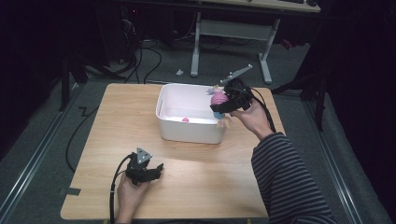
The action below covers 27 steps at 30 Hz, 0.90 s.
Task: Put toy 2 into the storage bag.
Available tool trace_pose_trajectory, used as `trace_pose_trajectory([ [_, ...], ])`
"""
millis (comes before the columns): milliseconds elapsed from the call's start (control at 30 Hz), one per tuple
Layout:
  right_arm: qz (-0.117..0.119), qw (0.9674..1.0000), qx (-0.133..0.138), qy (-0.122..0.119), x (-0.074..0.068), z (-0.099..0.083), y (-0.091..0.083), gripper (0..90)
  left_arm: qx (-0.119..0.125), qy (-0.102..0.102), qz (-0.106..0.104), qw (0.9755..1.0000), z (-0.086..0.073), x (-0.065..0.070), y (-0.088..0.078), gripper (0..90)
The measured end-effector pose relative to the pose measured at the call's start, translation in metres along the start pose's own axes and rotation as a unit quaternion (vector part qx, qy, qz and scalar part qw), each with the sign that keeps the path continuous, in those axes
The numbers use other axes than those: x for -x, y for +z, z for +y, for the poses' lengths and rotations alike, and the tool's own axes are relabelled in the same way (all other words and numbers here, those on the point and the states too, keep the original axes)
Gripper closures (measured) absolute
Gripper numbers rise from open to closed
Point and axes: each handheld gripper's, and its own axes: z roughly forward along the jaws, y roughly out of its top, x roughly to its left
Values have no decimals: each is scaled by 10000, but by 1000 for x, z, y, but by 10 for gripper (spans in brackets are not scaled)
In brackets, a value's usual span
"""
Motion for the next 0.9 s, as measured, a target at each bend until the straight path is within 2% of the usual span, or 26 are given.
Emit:
trace_pose_trajectory([
  [167,-36,10000,-64,-52,1,8,9,335,-2,12,0,10000,0,0,0,289],
  [433,-38,9999,-94,-9,3,14,25,335,1,7,4,10000,0,0,0,289],
  [500,50,9999,-117,65,5,14,30,334,-5,-1,-15,10000,0,-1,0,291],
  [567,-31,9998,-177,14,6,14,36,334,-6,0,-17,10000,0,-1,0,290],
  [767,-4,9995,-273,185,8,12,48,334,-3,-6,-29,10000,0,-1,0,286],
  [900,45,9993,-367,101,6,10,57,333,-1,-7,-37,10000,0,-1,0,285],
])
